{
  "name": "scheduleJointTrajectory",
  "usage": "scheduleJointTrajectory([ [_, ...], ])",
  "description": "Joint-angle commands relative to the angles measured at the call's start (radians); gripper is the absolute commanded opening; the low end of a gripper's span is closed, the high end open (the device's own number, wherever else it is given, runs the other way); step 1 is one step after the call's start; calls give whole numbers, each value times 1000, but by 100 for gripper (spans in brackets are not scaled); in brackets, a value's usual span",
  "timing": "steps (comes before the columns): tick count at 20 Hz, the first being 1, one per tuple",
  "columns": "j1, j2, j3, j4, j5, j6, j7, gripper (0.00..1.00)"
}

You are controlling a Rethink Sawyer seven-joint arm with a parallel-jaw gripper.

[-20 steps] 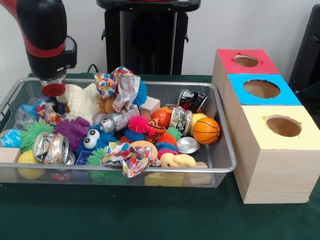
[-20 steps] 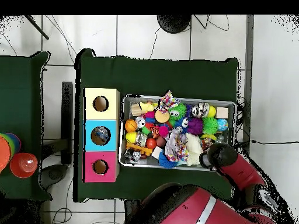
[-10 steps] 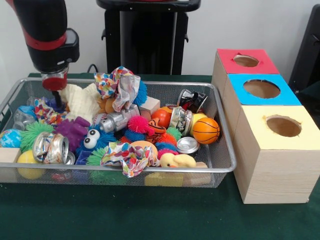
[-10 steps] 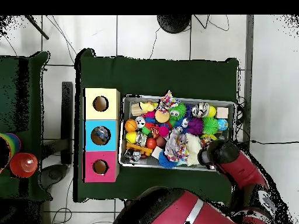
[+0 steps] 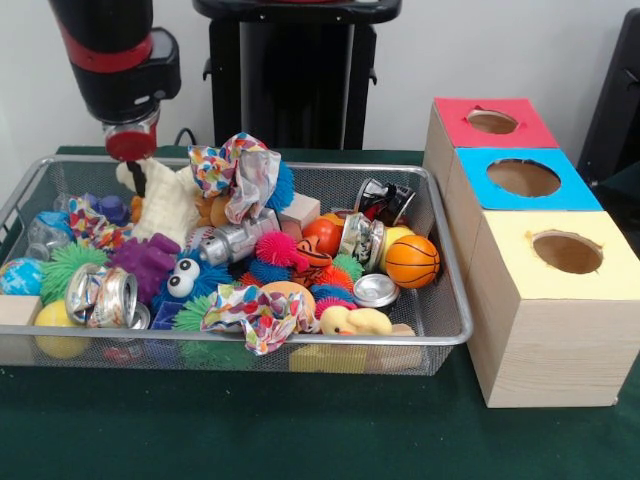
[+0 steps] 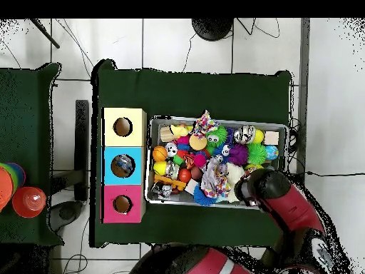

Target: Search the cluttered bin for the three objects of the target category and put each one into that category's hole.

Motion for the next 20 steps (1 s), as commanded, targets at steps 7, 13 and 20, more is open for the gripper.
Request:
scheduleJointTrajectory([
  [7,5,12,34,71,14,-198,168,100],
  [13,-39,71,59,54,-43,-442,125,100],
  [20,-16,118,19,32,-102,-650,99,100],
])
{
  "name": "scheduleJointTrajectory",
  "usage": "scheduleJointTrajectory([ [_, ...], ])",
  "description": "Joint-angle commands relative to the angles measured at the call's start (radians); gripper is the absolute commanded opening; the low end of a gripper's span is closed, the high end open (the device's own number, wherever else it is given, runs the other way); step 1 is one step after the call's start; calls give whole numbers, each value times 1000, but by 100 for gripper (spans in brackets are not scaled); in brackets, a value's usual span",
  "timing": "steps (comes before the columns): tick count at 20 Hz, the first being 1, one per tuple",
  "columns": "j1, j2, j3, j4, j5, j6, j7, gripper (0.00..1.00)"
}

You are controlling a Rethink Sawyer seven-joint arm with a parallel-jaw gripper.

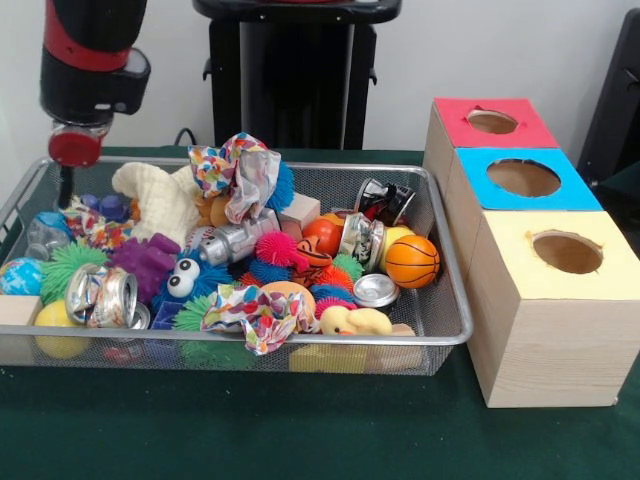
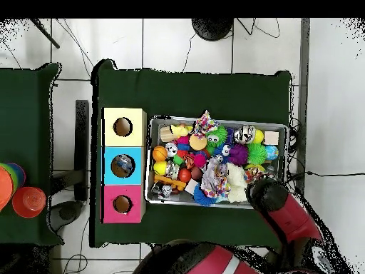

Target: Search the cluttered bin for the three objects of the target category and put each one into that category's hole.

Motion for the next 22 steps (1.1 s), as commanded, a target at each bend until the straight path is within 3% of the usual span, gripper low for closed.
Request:
scheduleJointTrajectory([
  [1,4,93,38,-21,-84,-182,99,100],
  [5,-40,110,54,-46,-94,-171,73,100],
  [12,-29,119,15,-71,-38,-47,94,100],
  [17,-66,149,57,-82,2,24,128,100],
  [22,-91,186,100,-106,2,-5,128,100],
])
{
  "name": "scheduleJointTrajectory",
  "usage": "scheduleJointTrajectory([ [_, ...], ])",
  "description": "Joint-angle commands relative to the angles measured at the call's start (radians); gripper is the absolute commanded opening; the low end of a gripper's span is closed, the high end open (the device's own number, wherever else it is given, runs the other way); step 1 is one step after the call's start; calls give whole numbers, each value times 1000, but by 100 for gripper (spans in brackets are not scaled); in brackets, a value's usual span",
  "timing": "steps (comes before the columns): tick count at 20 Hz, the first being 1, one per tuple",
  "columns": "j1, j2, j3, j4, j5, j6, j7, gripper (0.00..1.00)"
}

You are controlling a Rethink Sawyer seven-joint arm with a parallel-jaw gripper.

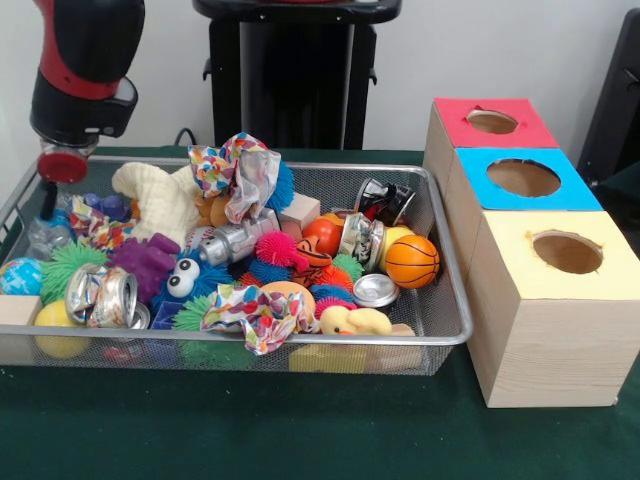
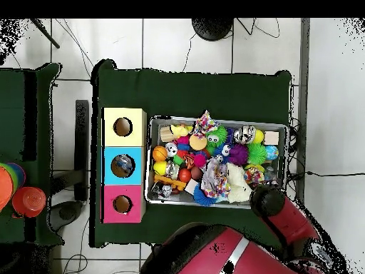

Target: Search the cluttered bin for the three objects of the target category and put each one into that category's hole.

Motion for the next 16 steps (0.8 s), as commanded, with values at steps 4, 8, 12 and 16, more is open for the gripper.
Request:
scheduleJointTrajectory([
  [4,-56,99,117,-97,42,93,130,100],
  [8,-58,105,120,-104,46,113,132,100],
  [12,-80,114,149,-102,36,75,131,100],
  [16,-86,117,155,-106,41,83,133,100],
])
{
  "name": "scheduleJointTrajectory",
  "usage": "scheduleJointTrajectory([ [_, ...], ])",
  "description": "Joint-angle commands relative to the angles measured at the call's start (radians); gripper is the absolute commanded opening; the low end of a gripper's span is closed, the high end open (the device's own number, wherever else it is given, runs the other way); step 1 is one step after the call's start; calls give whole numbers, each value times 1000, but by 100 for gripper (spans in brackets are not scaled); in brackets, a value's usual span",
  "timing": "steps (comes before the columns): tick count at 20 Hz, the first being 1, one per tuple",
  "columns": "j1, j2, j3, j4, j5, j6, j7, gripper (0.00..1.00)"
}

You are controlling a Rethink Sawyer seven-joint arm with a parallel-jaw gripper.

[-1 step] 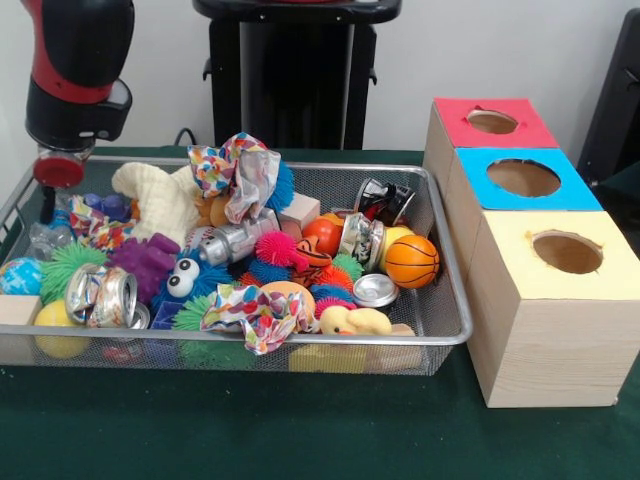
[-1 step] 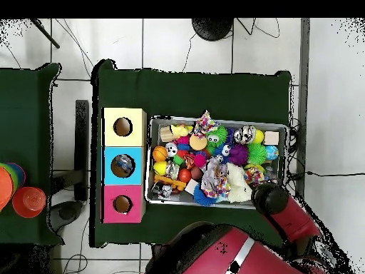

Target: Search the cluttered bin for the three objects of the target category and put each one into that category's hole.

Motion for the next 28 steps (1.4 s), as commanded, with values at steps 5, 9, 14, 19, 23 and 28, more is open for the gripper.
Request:
scheduleJointTrajectory([
  [5,-66,108,148,-71,73,85,163,100],
  [9,-109,99,220,-48,78,49,160,100],
  [14,-230,71,377,-6,30,-18,123,100],
  [19,-287,74,457,12,13,-35,119,100],
  [23,-301,88,477,10,7,-31,117,100],
  [28,-304,91,486,14,10,-22,121,100],
])
